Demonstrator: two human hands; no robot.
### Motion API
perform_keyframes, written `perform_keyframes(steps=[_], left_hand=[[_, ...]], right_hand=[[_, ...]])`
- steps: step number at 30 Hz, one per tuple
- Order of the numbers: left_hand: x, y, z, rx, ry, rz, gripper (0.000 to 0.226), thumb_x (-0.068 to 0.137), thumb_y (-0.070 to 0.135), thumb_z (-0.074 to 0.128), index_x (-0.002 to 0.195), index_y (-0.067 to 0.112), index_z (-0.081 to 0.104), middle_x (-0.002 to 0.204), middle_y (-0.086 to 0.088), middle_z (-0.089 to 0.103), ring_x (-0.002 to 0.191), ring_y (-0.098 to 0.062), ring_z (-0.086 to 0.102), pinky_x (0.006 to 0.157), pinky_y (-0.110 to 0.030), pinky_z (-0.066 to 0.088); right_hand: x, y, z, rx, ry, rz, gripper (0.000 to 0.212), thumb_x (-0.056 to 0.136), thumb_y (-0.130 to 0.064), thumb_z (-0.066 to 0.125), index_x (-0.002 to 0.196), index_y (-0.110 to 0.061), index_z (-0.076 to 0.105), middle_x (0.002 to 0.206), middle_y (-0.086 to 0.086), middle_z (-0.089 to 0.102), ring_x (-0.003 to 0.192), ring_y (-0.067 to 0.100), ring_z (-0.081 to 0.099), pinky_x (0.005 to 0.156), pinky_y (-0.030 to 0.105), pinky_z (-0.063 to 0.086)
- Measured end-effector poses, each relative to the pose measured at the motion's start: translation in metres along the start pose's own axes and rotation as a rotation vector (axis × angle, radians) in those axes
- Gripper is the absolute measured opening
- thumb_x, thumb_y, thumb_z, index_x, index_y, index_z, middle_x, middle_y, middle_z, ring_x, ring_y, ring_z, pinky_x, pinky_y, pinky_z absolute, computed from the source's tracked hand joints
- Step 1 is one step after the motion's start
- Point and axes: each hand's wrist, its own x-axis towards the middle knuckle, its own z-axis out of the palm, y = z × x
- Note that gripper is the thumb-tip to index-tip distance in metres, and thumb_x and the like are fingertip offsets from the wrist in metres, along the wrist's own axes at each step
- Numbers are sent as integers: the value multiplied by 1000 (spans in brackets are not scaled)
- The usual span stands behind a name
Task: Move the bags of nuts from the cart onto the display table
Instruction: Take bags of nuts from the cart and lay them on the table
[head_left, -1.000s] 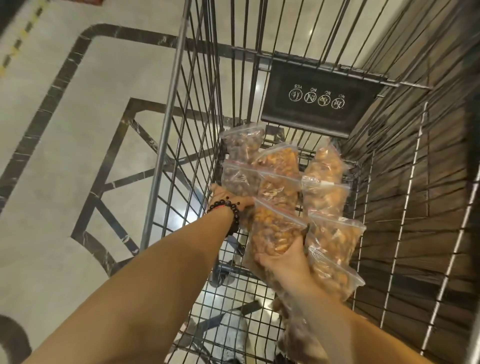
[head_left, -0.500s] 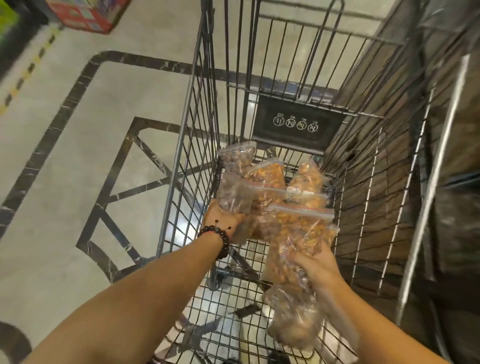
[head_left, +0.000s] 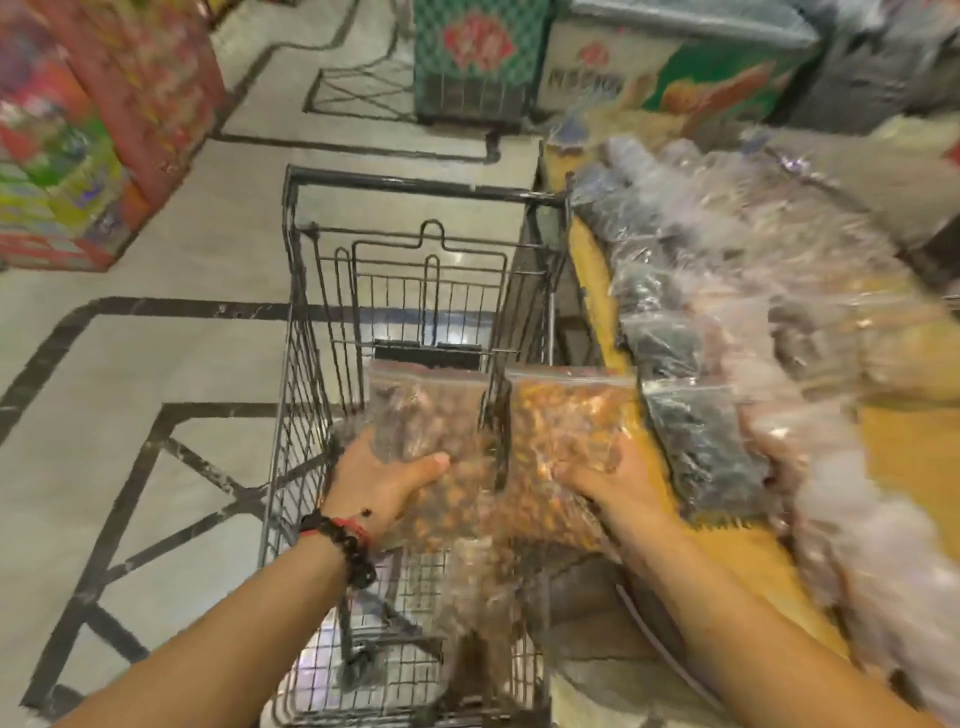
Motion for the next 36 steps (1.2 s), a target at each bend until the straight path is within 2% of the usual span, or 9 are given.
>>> perform_keyframes(steps=[3, 6, 12, 15, 18, 22, 25, 31, 36], left_hand=[[-34, 39, 24, -22, -78, 45, 72, 41, 59, 90, 103, 33, 66, 100, 5, 76, 96, -23, 72, 87, -50, 56], [-69, 74, 59, -21, -145, 123, 68, 57, 36, 95, 115, 25, 61, 105, 0, 74, 95, -21, 71, 85, -48, 58], [-154, 119, 164, -4, -287, 317, 47, 69, 6, 87, 103, 21, 59, 93, 4, 74, 72, 2, 71, 58, -16, 55], [-201, 129, 233, -18, -347, 371, 61, 64, 23, 92, 112, 19, 55, 107, 0, 72, 84, -8, 71, 72, -22, 59], [-255, 136, 306, -46, -404, 379, 68, 72, 17, 87, 127, 21, 47, 109, 12, 57, 90, -5, 58, 66, -12, 48], [-299, 129, 395, -17, -464, 386, 55, 65, 18, 91, 110, 22, 60, 110, -3, 74, 88, -11, 72, 68, -24, 56], [-321, 129, 439, -75, -497, 364, 43, 70, 10, 88, 100, 25, 60, 93, 1, 74, 71, 3, 70, 55, -14, 52], [-316, 137, 486, -119, -483, 358, 47, 71, 9, 86, 110, 21, 63, 99, 2, 76, 80, -6, 73, 60, -20, 55], [-268, 143, 516, -168, -399, 339, 35, 77, 4, 81, 100, 23, 63, 82, 9, 77, 70, -2, 72, 52, -14, 52]], right_hand=[[-36, -28, -41, 98, 57, -37, 69, 61, -26, 88, 123, -18, 59, 109, 0, 77, 103, 22, 73, 93, 48, 56], [-73, -48, -91, 168, 102, -121, 75, 54, -26, 88, 123, -13, 60, 114, 12, 74, 109, 36, 69, 98, 61, 51], [-156, -65, -212, 199, 242, -236, 85, 42, -29, 85, 121, -6, 61, 109, 17, 76, 98, 36, 72, 86, 46, 58], [-200, -59, -281, 220, 266, -257, 79, 48, -24, 85, 121, -8, 60, 108, 17, 75, 101, 40, 71, 90, 53, 56], [-242, -48, -348, 228, 296, -279, 72, 55, -17, 85, 121, -11, 59, 106, 14, 76, 97, 34, 73, 81, 45, 59], [-284, -37, -426, 218, 331, -301, 80, 50, -23, 85, 124, -9, 59, 109, 17, 75, 101, 37, 72, 89, 51, 56], [-301, -28, -475, 238, 351, -296, 66, 61, -14, 81, 123, -12, 59, 109, 15, 76, 99, 34, 73, 80, 45, 58], [-274, -20, -535, 251, 389, -263, 57, 62, -9, 82, 115, -14, 61, 99, 11, 78, 90, 32, 75, 74, 44, 59], [-205, -16, -571, 219, 332, -200, 70, 52, -20, 87, 118, -15, 61, 104, 13, 77, 95, 35, 74, 88, 57, 57]])
